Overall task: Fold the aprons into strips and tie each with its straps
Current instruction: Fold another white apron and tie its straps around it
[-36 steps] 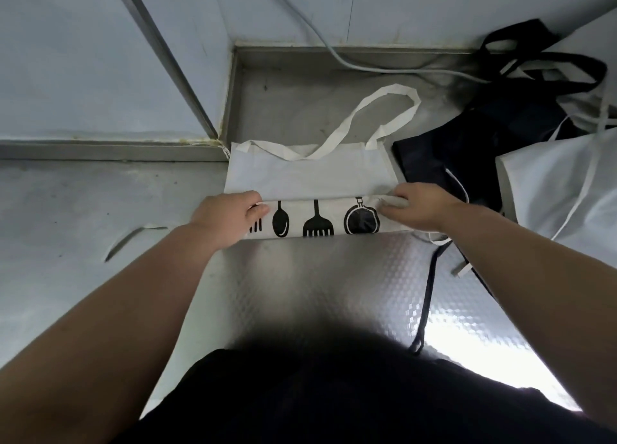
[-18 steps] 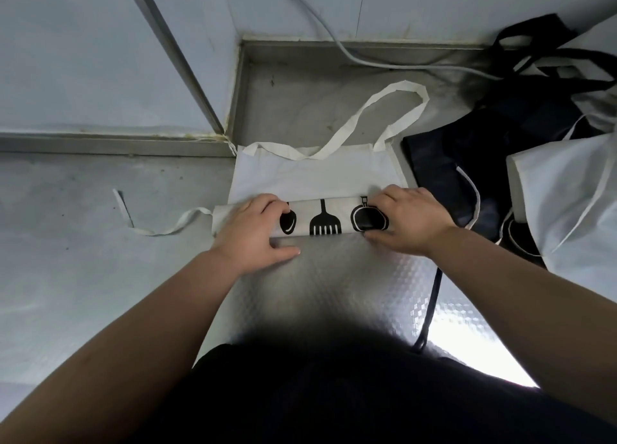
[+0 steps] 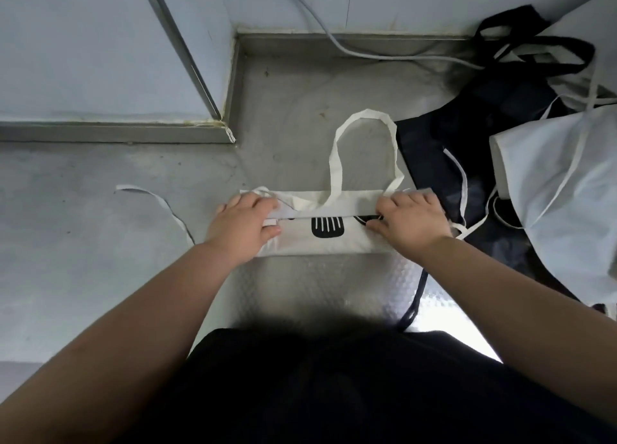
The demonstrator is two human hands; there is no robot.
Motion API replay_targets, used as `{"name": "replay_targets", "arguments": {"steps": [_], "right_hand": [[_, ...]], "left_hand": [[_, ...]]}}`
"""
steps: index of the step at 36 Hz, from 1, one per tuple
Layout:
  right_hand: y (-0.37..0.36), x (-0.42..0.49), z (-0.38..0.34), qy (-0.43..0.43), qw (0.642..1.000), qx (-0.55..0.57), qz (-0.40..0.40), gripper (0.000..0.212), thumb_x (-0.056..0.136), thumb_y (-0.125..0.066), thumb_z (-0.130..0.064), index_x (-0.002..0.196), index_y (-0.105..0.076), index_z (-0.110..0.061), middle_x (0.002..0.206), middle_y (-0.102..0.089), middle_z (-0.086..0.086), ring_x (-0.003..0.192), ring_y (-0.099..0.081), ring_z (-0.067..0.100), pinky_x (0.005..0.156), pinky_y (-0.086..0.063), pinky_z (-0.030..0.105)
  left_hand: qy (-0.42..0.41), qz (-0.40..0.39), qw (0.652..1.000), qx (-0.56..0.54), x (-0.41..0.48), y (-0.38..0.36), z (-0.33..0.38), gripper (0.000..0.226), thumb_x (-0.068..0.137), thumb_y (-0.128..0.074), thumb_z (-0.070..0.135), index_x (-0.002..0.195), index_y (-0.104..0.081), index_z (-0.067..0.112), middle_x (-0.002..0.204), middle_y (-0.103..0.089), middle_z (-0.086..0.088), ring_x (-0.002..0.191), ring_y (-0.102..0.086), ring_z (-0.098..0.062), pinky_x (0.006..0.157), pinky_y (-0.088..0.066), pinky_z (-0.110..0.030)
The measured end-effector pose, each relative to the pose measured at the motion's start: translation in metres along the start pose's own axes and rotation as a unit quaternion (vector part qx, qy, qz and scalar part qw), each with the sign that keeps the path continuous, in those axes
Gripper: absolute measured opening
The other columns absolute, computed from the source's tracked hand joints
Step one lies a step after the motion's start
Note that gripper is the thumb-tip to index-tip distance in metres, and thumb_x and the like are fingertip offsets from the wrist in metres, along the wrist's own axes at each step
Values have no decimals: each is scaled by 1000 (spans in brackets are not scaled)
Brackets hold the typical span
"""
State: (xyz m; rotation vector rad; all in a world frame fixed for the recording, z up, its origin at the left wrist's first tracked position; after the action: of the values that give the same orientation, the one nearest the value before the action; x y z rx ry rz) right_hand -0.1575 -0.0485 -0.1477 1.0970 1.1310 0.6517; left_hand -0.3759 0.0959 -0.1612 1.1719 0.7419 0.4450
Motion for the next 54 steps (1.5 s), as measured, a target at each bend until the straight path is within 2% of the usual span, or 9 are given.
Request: {"name": "replay_targets", "arguments": {"steps": [4, 10, 18, 26, 30, 39, 45, 49, 54], "right_hand": [[-10, -6, -13, 40, 998, -17, 42, 28, 100, -35, -32, 116, -54, -18, 117, -54, 4, 111, -48, 26, 90, -26, 33], [-11, -18, -8, 46, 999, 10, 17, 72, 78, -33, -79, 127, -52, -30, 129, -50, -4, 124, -42, 21, 106, -17, 38], [-13, -25, -9, 54, 998, 36, 13, 68, 77, -50, -70, 132, -48, -30, 134, -46, -5, 127, -38, 19, 109, -14, 36], [-18, -27, -8, 75, 995, 45, 58, 66, 81, -36, -66, 121, -62, -21, 118, -56, 5, 113, -49, 30, 102, -25, 42], [-11, -23, -6, 91, 993, 46, 50, 77, 77, -14, -65, 106, -67, -18, 98, -64, 6, 97, -57, 31, 93, -31, 39], [7, -7, 12, -7, 989, 132, -63, 44, 90, -37, -64, 94, -44, -20, 79, -51, 2, 87, -56, 28, 66, -39, 34], [6, 4, -2, -21, 999, -31, 8, 41, 100, -27, -46, 117, -50, -16, 117, -54, 8, 112, -48, 30, 95, -31, 39], [-3, -1, -24, -6, 1000, -11, 24, 35, 95, -40, -14, 129, -45, -16, 124, -45, 11, 115, -45, 31, 93, -33, 36], [-19, -12, -38, -37, 990, 132, 14, 53, 95, -35, -54, 138, -41, -23, 129, -42, 10, 119, -43, 32, 100, -32, 41]], "left_hand": [[-34, 3, 999, -8, -9, -11, 8, 46, 95, -48, 28, 141, -41, 32, 150, -30, 5, 135, -26, -21, 104, -24, -33], [68, -95, 993, 13, -3, 0, 5, 75, 88, -48, 44, 149, -6, 38, 157, 16, 4, 140, -10, -27, 109, -21, -41], [271, 24, 961, -40, 18, 23, -19, 76, 88, -44, 57, 150, -13, 26, 158, 5, -10, 138, -16, -36, 106, -23, -47], [-83, 127, 979, -137, -19, 4, 2, 56, 76, -45, 54, 103, -72, 14, 108, -64, -8, 99, -60, -34, 89, -43, -37], [-92, 10, 995, -31, -33, -11, 5, 87, 57, -41, 77, 129, -56, 31, 128, -52, 10, 121, -46, -20, 102, -27, -35], [-32, -88, 981, -172, -3, 17, -13, 30, 90, -57, 45, 96, -69, 19, 83, -64, -1, 85, -59, -21, 74, -44, -31], [6, -1, 994, 109, 17, 9, -1, 31, 97, -40, 46, 106, -53, 20, 112, -59, -8, 108, -51, -28, 85, -29, -35], [-57, 115, 988, 80, -4, -15, 21, 47, 82, -33, 19, 119, -61, 26, 115, -59, -2, 104, -52, -30, 81, -29, -35], [-68, 22, 997, -28, -25, -42, 29, 69, 87, -16, 51, 148, -30, 22, 154, -29, 0, 141, -25, -23, 112, -2, -30]]}}
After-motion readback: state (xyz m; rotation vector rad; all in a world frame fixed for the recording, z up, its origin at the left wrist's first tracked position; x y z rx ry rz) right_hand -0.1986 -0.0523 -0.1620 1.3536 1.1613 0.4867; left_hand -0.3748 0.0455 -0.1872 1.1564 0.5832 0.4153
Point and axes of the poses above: each hand's wrist, its own x-axis towards the middle knuckle, its own y-axis out of the back of the hand, z = x × y, the point moved 2 cm from there along x, towards the middle knuckle
